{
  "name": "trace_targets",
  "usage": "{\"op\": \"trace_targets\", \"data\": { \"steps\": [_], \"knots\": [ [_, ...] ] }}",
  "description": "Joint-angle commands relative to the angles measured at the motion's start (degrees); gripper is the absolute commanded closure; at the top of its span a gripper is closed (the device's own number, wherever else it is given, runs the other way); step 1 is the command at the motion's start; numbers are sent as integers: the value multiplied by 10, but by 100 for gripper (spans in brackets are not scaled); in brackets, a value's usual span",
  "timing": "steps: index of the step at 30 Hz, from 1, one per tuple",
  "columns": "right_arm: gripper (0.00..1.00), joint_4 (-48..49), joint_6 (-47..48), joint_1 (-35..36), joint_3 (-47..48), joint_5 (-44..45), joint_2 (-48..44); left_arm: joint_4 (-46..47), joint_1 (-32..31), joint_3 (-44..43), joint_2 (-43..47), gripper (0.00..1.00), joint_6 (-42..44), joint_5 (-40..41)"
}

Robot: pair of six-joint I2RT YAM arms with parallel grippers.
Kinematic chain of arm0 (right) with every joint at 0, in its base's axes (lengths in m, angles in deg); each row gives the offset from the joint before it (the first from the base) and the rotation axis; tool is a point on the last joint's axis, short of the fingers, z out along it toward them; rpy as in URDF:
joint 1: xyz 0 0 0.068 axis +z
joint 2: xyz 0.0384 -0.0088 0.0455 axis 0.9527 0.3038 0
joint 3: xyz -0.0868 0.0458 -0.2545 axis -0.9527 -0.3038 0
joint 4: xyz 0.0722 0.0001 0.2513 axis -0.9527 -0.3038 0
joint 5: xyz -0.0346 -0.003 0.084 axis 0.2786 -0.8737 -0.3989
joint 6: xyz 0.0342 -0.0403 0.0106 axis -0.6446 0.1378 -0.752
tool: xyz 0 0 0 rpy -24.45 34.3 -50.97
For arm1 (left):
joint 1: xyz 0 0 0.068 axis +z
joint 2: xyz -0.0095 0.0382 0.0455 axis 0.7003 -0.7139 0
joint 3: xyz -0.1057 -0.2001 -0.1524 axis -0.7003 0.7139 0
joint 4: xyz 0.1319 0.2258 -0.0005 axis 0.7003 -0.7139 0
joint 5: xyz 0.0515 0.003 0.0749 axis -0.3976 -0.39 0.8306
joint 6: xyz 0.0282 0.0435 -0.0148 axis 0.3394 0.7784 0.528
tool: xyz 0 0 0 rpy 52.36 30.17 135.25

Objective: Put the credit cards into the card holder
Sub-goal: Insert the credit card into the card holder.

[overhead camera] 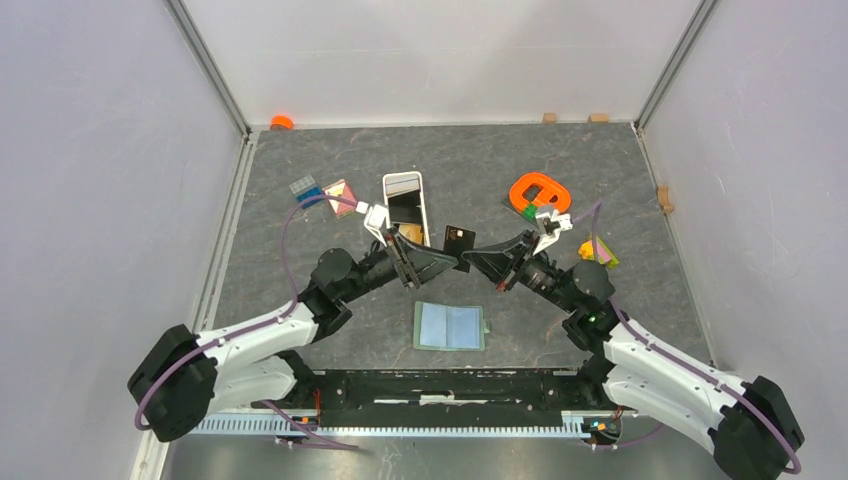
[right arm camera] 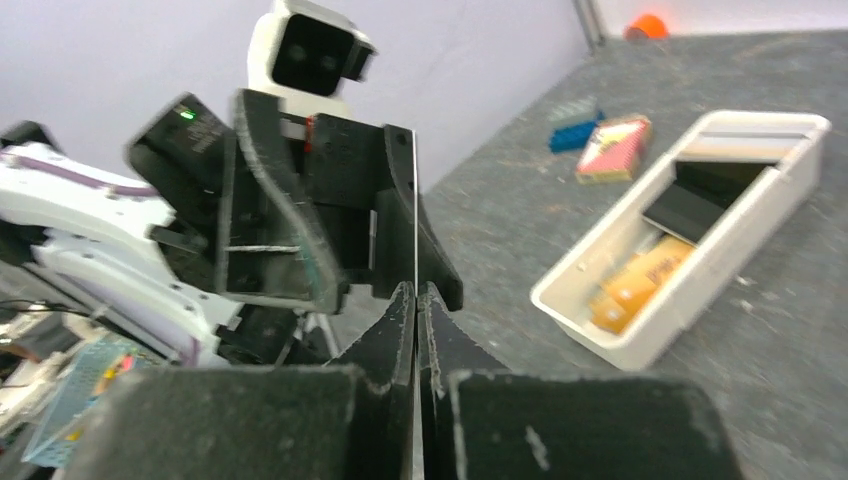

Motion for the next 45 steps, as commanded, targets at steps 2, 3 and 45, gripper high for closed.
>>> {"op": "trace_targets", "data": {
  "steps": [2, 3, 45],
  "knots": [
    [100, -149, 58, -3, -3, 40, -17, -183, -4, 2, 70, 26, 60, 31],
    [100, -171, 63, -3, -3, 39, -13, -227, -5, 0, 85, 23, 71, 41],
    [100, -52, -237, 110, -194, 99, 118, -404, -74, 80, 27, 40, 22, 119]
  ]
}}
